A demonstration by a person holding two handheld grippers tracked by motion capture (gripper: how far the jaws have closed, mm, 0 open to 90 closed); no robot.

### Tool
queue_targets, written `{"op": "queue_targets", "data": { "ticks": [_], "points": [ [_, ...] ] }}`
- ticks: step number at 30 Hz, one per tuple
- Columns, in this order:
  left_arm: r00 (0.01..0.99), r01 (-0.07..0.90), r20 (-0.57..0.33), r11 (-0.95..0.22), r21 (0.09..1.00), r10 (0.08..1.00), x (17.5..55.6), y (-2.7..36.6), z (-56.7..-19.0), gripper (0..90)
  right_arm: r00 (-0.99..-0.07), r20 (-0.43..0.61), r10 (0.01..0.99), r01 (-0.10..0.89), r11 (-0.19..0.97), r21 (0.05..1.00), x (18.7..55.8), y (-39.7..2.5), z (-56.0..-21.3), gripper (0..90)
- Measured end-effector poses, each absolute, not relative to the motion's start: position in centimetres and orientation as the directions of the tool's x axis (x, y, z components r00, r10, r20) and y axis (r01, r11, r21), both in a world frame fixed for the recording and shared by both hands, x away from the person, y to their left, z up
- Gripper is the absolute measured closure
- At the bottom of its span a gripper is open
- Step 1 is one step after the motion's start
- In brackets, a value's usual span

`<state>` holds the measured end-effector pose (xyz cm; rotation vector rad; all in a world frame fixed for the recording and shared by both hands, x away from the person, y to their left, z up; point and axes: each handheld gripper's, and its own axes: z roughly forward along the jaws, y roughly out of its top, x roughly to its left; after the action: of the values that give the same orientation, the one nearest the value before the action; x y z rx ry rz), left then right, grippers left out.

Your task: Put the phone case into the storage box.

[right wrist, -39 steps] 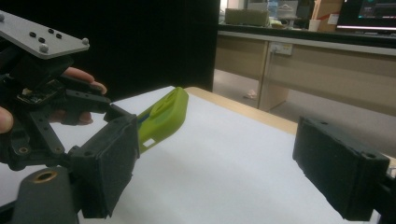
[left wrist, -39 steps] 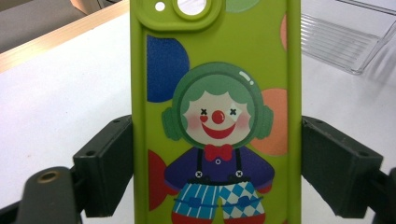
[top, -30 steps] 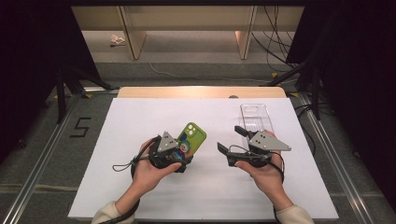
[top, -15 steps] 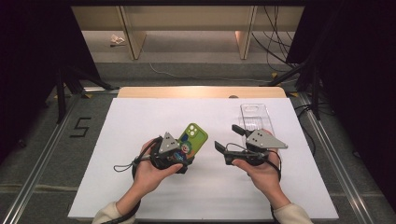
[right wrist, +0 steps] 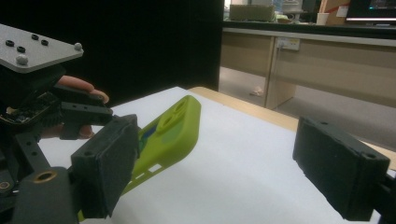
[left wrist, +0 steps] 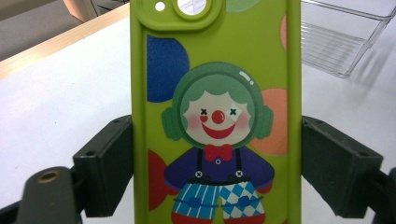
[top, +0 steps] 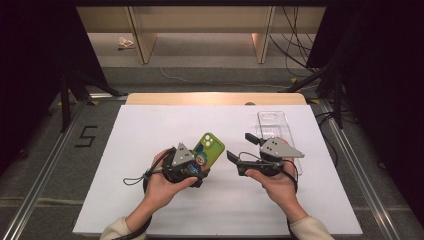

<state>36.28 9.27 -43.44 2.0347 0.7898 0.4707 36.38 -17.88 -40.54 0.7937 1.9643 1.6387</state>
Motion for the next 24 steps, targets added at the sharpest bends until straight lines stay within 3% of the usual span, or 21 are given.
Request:
{"op": "queue_targets", "data": {
  "ticks": [24],
  "points": [
    [0.733, 0.339, 0.042, -0.418, 0.843, 0.679, 35.8, 8.5, -43.6, 16.7, -0.739, 0.031, 0.673, 0.155, 0.125, 0.980, 36.8, -16.9, -40.8, 15.9]
  ]
}}
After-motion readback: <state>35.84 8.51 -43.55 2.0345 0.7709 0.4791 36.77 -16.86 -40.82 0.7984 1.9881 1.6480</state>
